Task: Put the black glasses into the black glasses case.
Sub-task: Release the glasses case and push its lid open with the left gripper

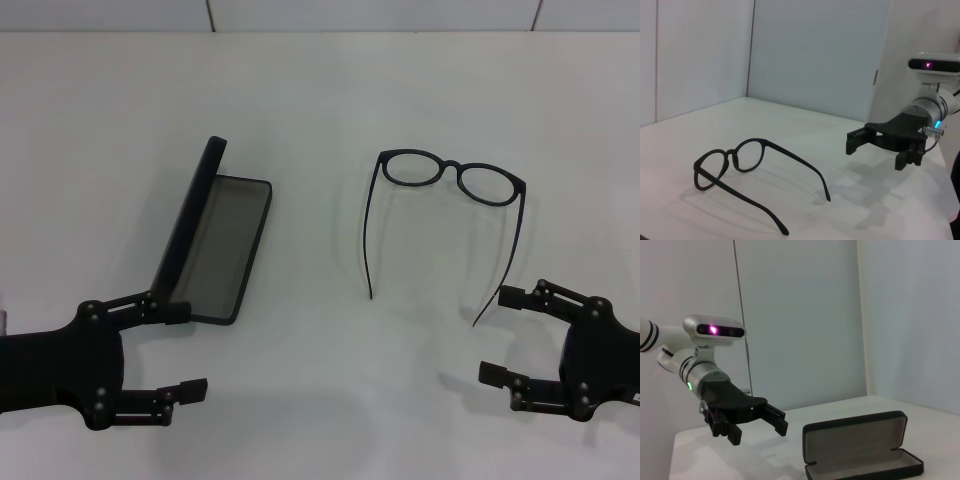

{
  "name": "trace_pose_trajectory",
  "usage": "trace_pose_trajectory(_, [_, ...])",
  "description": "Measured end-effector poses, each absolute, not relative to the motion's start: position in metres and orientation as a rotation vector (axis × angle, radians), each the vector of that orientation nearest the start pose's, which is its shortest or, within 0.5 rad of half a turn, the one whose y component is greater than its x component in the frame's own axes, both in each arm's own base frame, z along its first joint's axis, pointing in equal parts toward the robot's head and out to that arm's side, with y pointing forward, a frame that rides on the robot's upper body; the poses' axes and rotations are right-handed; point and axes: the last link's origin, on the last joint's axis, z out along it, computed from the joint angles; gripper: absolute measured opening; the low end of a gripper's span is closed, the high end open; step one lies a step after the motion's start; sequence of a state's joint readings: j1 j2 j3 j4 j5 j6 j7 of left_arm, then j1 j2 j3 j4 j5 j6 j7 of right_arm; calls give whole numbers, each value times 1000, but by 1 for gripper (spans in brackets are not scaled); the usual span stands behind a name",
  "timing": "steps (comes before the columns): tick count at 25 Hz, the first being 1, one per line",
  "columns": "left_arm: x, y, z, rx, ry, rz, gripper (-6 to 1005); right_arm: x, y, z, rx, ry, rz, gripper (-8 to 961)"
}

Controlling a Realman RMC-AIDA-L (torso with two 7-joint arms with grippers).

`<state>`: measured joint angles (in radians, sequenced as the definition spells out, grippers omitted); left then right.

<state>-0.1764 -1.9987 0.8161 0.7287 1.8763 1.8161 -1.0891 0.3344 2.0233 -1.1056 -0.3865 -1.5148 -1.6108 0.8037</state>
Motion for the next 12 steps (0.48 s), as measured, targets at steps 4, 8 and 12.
trace_pose_trajectory(4, [-329,214,33,-2793,-432,-718,861,292,250,-34,-2704,254,917,856])
trace_pose_trajectory(8, [-329,214,33,-2793,-432,-718,861,293,249,-34,-2704,255,917,856])
trace_pose_trajectory(12, [-329,214,33,-2793,-433,-718,861,293,250,-34,-2703,257,914,856])
